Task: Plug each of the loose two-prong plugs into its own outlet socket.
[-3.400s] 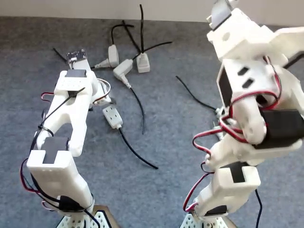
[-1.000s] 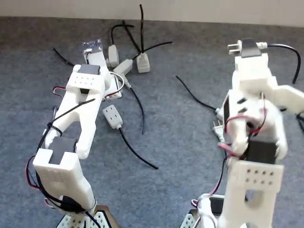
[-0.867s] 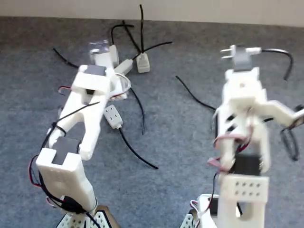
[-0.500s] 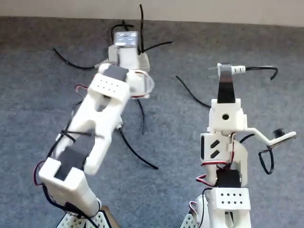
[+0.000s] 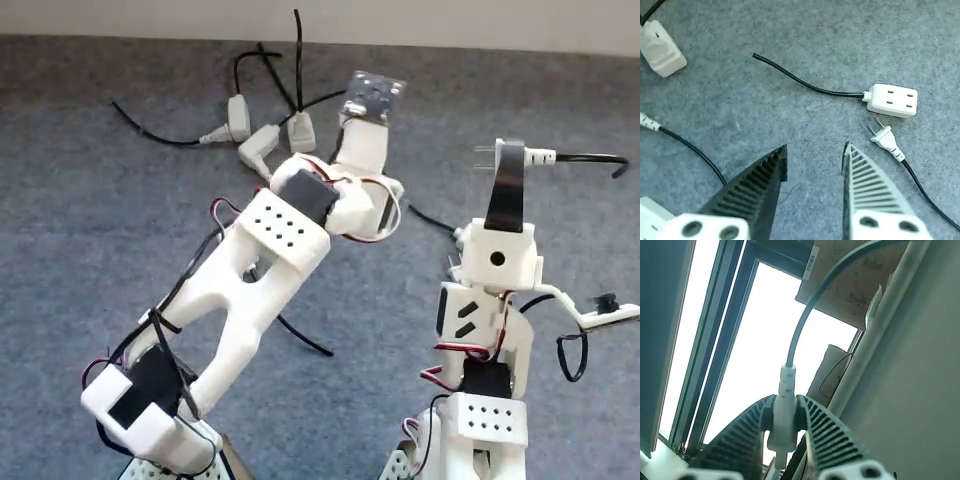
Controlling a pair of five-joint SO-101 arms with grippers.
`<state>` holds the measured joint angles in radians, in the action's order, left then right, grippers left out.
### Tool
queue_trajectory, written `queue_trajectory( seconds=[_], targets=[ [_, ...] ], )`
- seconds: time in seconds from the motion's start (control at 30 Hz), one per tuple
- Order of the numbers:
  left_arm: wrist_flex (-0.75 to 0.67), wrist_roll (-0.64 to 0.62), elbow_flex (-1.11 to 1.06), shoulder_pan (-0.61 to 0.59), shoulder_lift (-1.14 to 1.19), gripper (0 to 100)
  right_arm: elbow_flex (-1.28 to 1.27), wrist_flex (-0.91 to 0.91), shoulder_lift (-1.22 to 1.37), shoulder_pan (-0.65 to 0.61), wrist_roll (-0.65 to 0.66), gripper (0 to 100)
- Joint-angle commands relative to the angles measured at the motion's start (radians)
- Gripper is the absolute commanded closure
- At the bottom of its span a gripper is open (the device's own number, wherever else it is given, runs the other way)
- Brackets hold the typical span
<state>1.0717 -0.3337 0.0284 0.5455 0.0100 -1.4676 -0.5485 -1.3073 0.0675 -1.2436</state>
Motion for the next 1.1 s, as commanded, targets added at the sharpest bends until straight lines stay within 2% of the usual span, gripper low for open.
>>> queue_trajectory(
  seconds=[0.0, 0.1, 0.2, 0.3, 0.4, 0.47, 0.87, 1.07],
  targets=[
    [-0.13, 0.094, -0.056, 0.025, -0.053, 81, 0.01, -0.03, -0.021, 0.013, -0.014, 99.1],
    [-0.295, 0.098, -0.183, 0.038, -0.084, 81, 0.01, -0.03, -0.021, 0.013, -0.014, 99.1],
    [-0.47, 0.199, -0.377, 0.087, -0.228, 81, 0.01, -0.03, -0.021, 0.013, -0.014, 99.1],
    [-0.715, 0.293, -0.631, 0.128, -0.444, 81, 0.01, -0.03, -0.021, 0.013, -0.014, 99.1],
    [-1.003, 0.29, -0.855, 0.108, -0.615, 81, 0.01, -0.03, -0.021, 0.013, -0.014, 99.1],
    [-1.126, 0.292, -0.934, 0.102, -0.657, 81, 0.01, -0.03, -0.021, 0.013, -0.014, 99.1],
    [-1.146, 0.292, -0.901, 0.134, -0.665, 81, -0.079, -0.028, -0.022, 0.002, -0.014, 99.1],
    [-1.146, 0.292, -0.906, 0.136, -0.667, 81, -0.087, -0.028, -0.016, -0.064, -0.008, 99.1]
  ],
)
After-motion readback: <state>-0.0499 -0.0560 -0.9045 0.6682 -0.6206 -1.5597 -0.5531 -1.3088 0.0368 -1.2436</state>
